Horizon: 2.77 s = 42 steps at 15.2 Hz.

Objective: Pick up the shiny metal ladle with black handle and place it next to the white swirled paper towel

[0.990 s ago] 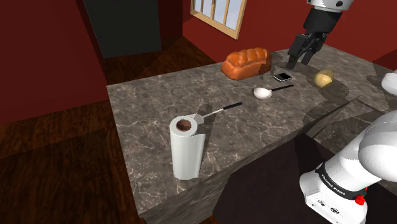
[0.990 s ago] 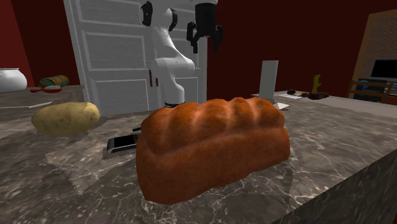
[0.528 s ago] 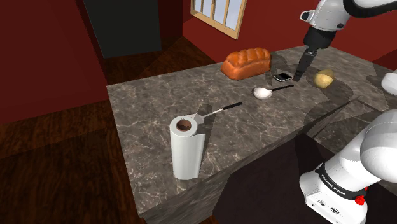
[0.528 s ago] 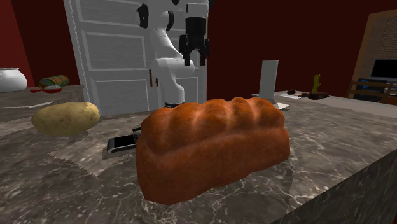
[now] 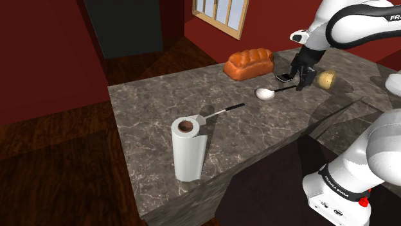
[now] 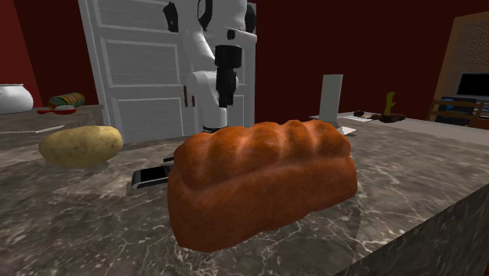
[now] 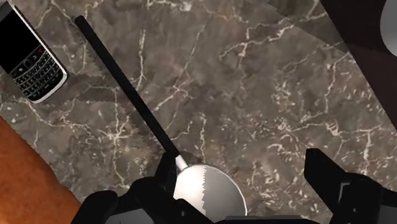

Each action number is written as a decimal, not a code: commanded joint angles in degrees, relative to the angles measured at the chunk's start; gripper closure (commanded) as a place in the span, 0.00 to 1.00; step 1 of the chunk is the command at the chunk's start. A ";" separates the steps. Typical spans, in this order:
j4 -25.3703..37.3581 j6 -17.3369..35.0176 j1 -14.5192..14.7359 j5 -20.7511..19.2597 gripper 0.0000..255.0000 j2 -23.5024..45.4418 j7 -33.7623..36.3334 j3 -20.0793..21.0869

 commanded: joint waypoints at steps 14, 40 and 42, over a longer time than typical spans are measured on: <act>0.82 26.03 8.98 -6.69 0.00 20.58 -33.65 -17.94; 3.05 19.52 8.36 -6.82 1.00 16.15 -33.59 -15.94; 3.82 17.57 8.23 -6.73 1.00 14.95 -33.64 -15.32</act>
